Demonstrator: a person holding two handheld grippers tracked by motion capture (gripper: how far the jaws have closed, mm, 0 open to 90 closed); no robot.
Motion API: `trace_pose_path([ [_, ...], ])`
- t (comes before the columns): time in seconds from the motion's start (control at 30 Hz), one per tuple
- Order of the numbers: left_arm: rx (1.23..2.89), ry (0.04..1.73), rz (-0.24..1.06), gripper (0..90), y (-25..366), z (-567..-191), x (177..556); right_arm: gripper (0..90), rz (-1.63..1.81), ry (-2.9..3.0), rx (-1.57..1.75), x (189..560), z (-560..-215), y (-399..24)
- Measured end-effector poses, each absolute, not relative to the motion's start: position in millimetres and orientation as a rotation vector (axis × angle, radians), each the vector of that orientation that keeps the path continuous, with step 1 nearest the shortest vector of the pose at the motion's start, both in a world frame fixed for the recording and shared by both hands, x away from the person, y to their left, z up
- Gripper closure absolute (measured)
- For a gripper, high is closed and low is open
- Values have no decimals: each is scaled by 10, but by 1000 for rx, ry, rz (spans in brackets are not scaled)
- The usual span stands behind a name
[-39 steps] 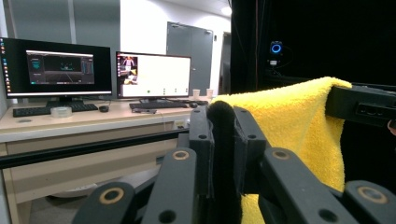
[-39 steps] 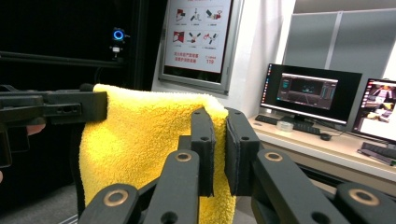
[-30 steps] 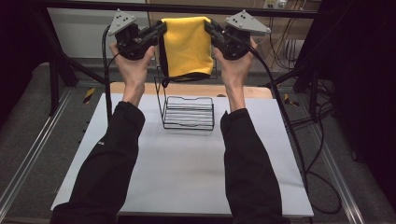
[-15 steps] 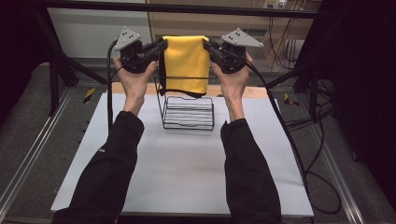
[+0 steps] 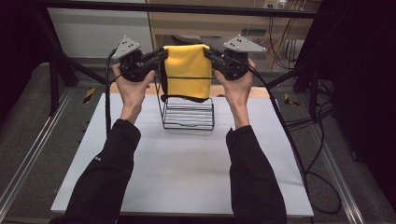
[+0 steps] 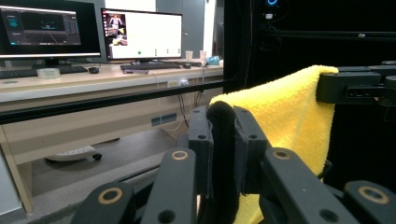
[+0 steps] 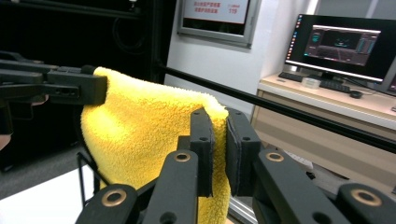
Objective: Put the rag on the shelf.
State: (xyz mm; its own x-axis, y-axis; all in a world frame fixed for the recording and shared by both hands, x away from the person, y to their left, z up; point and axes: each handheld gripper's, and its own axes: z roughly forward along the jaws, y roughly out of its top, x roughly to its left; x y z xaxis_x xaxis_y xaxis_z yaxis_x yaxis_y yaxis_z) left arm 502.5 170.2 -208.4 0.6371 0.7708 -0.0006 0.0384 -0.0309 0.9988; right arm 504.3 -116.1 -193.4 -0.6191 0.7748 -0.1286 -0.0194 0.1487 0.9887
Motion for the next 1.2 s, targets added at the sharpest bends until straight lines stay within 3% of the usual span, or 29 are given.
trace_pose_path([
  [1.2,1711,707,572,763,1787,-2346,4575,821,1493,2013,702,4567,-2200,-1218],
])
